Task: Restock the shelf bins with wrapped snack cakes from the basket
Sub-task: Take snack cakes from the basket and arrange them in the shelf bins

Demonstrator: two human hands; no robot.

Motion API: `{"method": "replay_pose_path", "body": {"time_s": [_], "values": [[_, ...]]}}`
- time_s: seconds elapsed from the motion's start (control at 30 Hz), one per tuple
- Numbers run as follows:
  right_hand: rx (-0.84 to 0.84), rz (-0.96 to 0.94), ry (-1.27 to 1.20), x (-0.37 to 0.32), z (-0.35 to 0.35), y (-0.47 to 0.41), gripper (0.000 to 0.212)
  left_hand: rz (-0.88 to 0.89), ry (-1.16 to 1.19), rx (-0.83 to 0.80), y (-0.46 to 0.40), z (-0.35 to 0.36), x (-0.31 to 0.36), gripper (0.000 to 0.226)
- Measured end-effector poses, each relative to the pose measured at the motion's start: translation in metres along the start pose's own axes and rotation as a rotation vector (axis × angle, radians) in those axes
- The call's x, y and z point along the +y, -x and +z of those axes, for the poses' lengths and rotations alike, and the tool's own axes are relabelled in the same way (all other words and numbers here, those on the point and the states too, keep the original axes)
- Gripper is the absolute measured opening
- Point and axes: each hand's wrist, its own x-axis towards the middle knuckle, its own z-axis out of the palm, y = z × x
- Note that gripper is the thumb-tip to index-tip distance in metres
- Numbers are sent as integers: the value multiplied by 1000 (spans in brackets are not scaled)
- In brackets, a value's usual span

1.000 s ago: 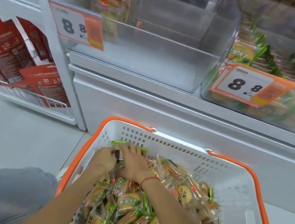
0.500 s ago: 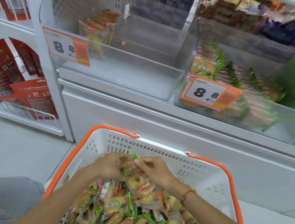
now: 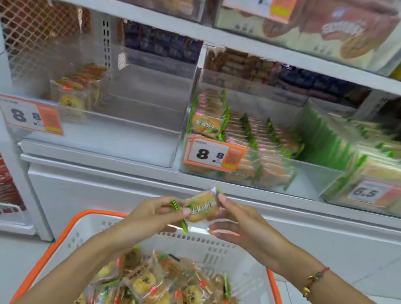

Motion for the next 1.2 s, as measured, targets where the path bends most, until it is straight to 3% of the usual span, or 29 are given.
{"method": "replay_pose_path", "body": {"time_s": [0.1,0.2,0.3,0.37,0.5,0.63,0.73,0.8,0.97,1.2], "values": [[55,-84,-101,-10,-4,4,36,68,118,109,-5,21,12,17],[153,-203,-19,-17,-7,6,29,159,88,157,-10,41,23,17],[250,-298,-60,-34,-17,11,25,368,-33,346,-21,43,37,21],[312,-393,-91,-54,-29,14,11,521,-54,490,-29,32,54,26],[474,-545,205,-98,-64,11,6,811,-423,652,-55,-3,86,44],[503,-577,673,-136,-103,-11,15,610,-485,625,-83,-18,96,64],[575,-457,1265,-156,-135,-34,26,529,-513,620,-91,-21,94,71],[560,-344,1525,-162,-149,-45,32,518,-535,596,-90,-22,93,74],[483,-4,1768,-151,-168,-74,33,489,-553,516,-84,-26,96,98],[419,-38,1793,-138,-178,-103,33,516,-588,507,-84,-27,95,103]]}}
